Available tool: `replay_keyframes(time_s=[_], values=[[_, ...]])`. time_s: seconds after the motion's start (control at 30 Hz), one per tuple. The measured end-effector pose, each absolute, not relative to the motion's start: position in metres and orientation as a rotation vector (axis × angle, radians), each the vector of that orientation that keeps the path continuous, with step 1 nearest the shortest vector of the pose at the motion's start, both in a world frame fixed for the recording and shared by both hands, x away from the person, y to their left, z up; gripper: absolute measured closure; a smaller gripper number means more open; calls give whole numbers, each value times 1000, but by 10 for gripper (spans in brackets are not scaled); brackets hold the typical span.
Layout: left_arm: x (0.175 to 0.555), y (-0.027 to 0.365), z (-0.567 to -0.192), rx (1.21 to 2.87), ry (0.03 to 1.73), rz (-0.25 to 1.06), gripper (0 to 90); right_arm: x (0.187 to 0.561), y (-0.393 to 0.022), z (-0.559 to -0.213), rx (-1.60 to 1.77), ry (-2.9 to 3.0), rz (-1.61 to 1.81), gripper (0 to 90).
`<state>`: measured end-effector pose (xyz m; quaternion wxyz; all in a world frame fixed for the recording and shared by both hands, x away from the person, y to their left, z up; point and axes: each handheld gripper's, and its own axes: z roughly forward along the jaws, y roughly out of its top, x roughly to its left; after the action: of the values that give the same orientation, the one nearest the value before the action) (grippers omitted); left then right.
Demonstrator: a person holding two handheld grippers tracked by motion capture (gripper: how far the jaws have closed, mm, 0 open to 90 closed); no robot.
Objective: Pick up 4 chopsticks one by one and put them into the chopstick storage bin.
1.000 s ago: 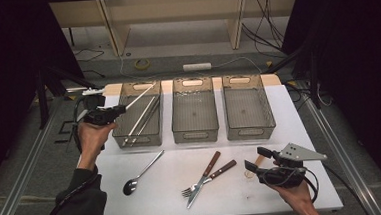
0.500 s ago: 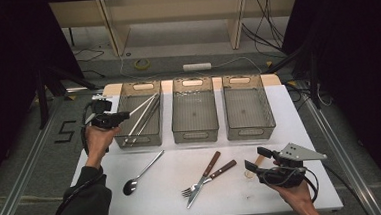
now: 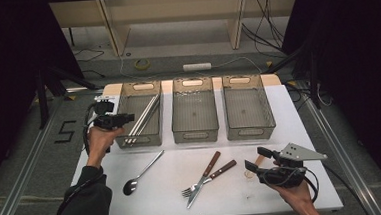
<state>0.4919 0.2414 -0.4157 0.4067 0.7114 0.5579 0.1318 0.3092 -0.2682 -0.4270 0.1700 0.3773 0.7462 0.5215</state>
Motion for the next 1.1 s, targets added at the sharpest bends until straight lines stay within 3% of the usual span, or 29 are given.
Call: replay_keyframes(time_s=[0.23, 0.47, 1.1], values=[[475, 238, -402, 1814, 1339, 332, 402, 309, -268, -427, 1071, 2122, 1480, 316], [453, 231, -391, 1835, 1282, 323, 307, 309, -267, -427, 1067, 2125, 1481, 315], [414, 200, -381, 2000, 1159, 276, 239, 309, -270, -426, 1063, 2121, 1484, 315]])
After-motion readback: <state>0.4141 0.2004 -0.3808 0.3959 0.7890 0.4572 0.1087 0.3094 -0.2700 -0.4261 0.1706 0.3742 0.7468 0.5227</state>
